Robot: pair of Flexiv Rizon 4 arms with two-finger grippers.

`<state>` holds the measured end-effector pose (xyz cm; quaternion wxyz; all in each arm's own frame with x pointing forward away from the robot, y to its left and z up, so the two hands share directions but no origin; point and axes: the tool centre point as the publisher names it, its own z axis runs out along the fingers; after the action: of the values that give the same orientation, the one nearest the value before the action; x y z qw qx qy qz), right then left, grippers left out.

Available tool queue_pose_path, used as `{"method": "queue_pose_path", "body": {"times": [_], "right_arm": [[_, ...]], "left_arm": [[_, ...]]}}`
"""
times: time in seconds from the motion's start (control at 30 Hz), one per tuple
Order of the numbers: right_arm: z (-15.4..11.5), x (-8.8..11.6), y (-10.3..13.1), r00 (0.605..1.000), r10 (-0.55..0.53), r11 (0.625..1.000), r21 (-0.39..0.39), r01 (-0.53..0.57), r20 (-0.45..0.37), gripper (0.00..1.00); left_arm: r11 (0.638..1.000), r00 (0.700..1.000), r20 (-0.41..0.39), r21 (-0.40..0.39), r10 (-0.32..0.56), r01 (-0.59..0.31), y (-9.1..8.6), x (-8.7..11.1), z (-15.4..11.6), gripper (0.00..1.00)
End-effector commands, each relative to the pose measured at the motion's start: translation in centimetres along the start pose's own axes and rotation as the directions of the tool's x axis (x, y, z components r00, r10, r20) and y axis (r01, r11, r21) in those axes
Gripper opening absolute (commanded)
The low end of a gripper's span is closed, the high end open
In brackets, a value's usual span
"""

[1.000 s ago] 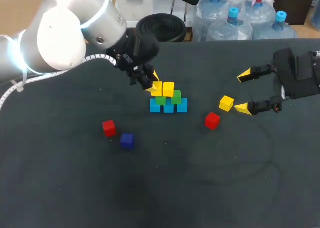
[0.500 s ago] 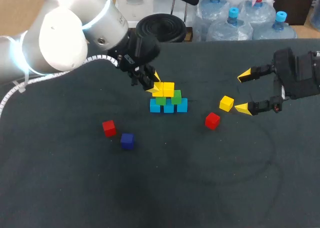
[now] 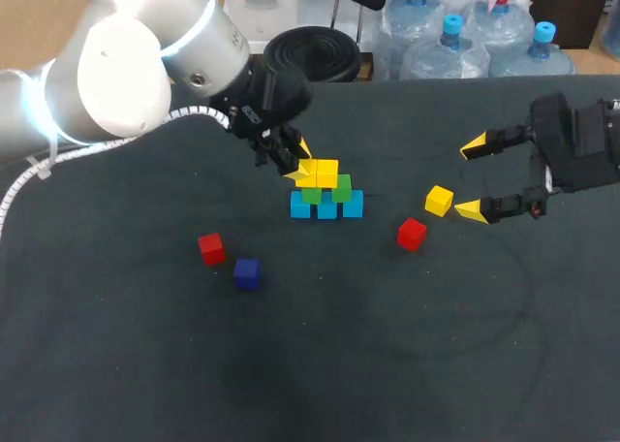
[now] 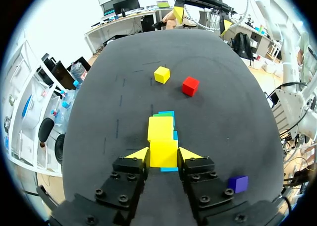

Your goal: Place the blue cubes, place green cubes on the blue cubes, place the yellow cubes on the green cubes, then place the red cubes on the yellow cubes, and place purple cube on the red cubes.

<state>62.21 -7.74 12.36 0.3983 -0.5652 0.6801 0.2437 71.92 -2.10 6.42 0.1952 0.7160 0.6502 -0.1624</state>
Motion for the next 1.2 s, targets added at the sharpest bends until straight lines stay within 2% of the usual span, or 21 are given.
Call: {"method": "queue_pose_path", "body": {"times": [0.03,1.2], "right_arm": [[0.0,-0.03,0.02,1.0,0.0,1.0,0.001,0.0,-0.002,1.0],[0.0,-0.03,0.02,1.0,0.0,1.0,0.001,0.0,-0.002,1.0]], "left_arm": [[1.0,1.0,0.0,0.004,0.001,-0.001,0.31,0.09,0.03,0.0],[1.0,1.0,0.002,0.01,0.001,-0.001,0.45,0.19,0.44,0.0]]}}
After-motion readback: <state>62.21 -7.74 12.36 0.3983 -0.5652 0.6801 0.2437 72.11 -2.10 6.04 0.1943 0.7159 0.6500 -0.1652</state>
